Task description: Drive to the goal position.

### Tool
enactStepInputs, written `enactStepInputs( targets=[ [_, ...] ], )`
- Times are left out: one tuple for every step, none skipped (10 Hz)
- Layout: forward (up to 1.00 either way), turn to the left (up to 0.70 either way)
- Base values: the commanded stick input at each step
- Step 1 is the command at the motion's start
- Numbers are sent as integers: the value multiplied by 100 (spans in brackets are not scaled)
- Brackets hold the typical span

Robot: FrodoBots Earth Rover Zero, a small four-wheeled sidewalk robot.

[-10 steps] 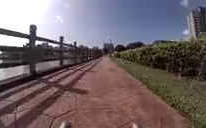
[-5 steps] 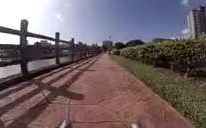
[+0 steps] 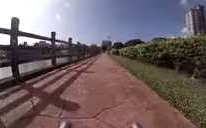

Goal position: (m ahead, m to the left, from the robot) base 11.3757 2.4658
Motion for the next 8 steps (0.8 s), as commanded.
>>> enactStepInputs(
  targets=[
    [50, 0],
    [50, 0],
    [50, 0],
    [50, 0],
    [50, 0],
    [50, 0],
    [50, 0],
    [50, 0]
  ],
)
